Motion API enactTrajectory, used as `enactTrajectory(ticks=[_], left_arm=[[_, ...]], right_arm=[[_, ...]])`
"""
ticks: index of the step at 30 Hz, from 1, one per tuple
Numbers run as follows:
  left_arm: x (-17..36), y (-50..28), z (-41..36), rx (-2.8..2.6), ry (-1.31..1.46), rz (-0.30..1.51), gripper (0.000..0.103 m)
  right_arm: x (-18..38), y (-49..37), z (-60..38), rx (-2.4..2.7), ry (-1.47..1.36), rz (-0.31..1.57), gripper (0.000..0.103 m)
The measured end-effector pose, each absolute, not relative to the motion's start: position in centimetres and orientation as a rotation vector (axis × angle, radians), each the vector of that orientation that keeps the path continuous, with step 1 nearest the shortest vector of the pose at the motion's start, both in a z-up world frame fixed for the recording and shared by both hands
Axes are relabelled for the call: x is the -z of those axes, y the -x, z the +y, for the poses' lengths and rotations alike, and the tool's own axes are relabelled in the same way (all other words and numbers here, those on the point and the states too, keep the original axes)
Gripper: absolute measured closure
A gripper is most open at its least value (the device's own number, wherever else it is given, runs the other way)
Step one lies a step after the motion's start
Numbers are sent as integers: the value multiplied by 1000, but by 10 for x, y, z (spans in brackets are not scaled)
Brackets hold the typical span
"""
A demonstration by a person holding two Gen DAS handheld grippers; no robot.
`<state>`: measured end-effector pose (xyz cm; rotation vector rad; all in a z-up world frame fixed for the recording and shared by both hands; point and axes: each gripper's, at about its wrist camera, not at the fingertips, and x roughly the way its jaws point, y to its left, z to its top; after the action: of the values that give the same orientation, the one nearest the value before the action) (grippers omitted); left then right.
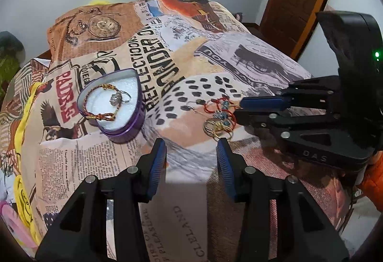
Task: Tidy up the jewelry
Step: 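Move both tools back from the tin to the jewelry pile, then grasp a gold ring with the right tool while the left tool grasps another gold ring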
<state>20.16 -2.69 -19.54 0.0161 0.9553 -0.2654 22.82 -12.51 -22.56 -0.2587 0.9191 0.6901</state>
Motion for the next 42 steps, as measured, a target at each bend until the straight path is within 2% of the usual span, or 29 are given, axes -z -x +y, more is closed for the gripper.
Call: enactTrajectory(ticks=[2,3,14,19,25,42], left_arm=[[196,-200,-30,276,-19,959,59],[196,-200,-31,281,-19,960,59],[200,-207,-47,354,9,971,59],[205,-216,-50,351,26,974,64],[205,-220,-49,339,41,975,84],[181,-202,-43,336,34,903,85]], right_arm=[[225,-226,-124,-687,269,910,90],[224,-224,-125,-690,266,906,94],[215,-216,-142,-665,213,883,94],[212,-211,-149,-651,208,869,94],[211,-210,-155,-644,190,863,94],[193,-205,-151,-651,170,818,94]])
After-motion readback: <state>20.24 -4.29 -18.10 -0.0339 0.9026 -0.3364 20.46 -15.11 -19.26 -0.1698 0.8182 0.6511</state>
